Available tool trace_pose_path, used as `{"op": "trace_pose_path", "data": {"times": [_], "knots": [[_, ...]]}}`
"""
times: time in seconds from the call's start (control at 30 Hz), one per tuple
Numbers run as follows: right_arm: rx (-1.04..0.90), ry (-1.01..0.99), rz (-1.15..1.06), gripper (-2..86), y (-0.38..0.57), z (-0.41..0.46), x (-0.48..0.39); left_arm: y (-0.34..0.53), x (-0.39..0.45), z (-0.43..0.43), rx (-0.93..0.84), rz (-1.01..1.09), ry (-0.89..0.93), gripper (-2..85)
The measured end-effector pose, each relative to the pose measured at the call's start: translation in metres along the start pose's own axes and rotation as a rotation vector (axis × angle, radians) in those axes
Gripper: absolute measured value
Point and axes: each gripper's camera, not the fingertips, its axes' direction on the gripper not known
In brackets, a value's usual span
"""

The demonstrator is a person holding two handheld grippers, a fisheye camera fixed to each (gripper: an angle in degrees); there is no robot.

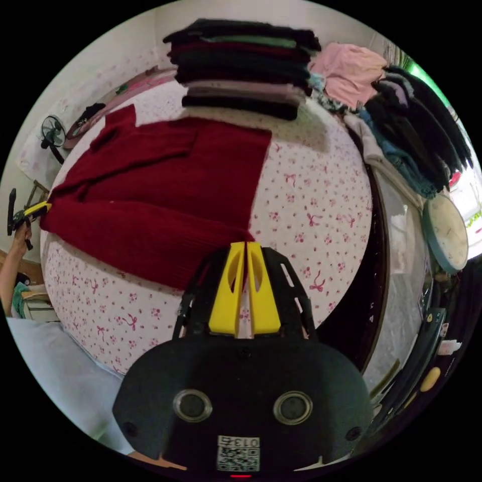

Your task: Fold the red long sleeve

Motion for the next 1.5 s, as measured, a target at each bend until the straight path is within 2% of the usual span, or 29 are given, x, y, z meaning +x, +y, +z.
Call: {"op": "trace_pose_path", "data": {"times": [0.1, 0.2, 0.27, 0.4, 0.47, 0.57, 0.63, 0.7, 0.77, 0.9, 1.03, 1.1, 1.2, 1.27, 1.4, 1.47, 1.5], "knots": [[-0.018, -0.012, 0.052, 0.9, 0.000, -0.004, 0.004, 0.009, -0.011, -0.008, 0.036, -0.065, 0.022, 3.6], [0.068, 0.049, 0.087, 0.8, 0.006, -0.025, 0.006, 0.028, -0.030, -0.029, 0.115, -0.155, 0.030, 2.9], [0.139, 0.009, 0.063, 0.9, 0.007, -0.040, 0.000, 0.038, -0.036, -0.040, 0.146, -0.177, 0.012, 2.7], [0.248, -0.116, -0.088, 1.7, -0.012, -0.054, -0.050, 0.047, -0.024, -0.047, 0.189, -0.088, 0.123, 1.5], [0.268, -0.197, -0.166, 2.1, -0.027, -0.051, -0.077, 0.042, -0.009, -0.036, 0.132, -0.029, 0.087, 0.7], [0.218, -0.312, -0.299, 3.1, -0.063, -0.038, -0.128, 0.030, 0.005, -0.002, -0.049, 0.001, -0.059, 0.2], [0.175, -0.379, -0.394, 4.2, -0.094, -0.032, -0.168, 0.029, 0.000, -0.006, 0.006, -0.056, -0.033, 0.3], [0.141, -0.408, -0.481, 5.5, -0.115, -0.027, -0.199, 0.033, -0.004, -0.025, 0.134, -0.110, -0.034, 1.0], [0.094, -0.432, -0.547, 6.4, -0.135, -0.019, -0.227, 0.035, -0.002, -0.034, 0.170, -0.095, -0.046, 2.6], [-0.047, -0.523, -0.562, 7.7, -0.176, 0.013, -0.264, 0.040, -0.007, -0.031, 0.157, -0.087, 0.040, 7.8], [-0.174, -0.610, -0.518, 6.5, -0.201, 0.039, -0.283, 0.037, -0.016, -0.007, 0.089, -0.108, 0.111, 5.5], [-0.196, -0.585, -0.522, 5.3, -0.205, 0.044, -0.291, 0.026, -0.013, 0.011, 0.010, -0.085, 0.132, 3.0], [-0.201, -0.567, -0.546, 4.0, -0.208, 0.039, -0.298, 0.014, 0.000, 0.008, 0.003, -0.039, 0.059, 1.6], [-0.121, -0.509, -0.582, 3.6, -0.205, 0.024, -0.301, 0.010, 0.008, -0.003, 0.036, -0.017, 0.007, 1.2], [0.216, -0.370, -0.621, 3.2, -0.184, -0.026, -0.300, 0.003, 0.015, -0.012, 0.112, 0.002, -0.064, 0.9], [0.236, -0.303, -0.615, 3.4, -0.181, -0.021, -0.303, -0.004, 0.014, 0.003, 0.082, 0.003, -0.048, 0.9], [0.161, -0.275, -0.622, 3.6, -0.182, -0.007, -0.308, -0.008, 0.014, 0.016, 0.031, 0.009, -0.032, 0.9]]}}
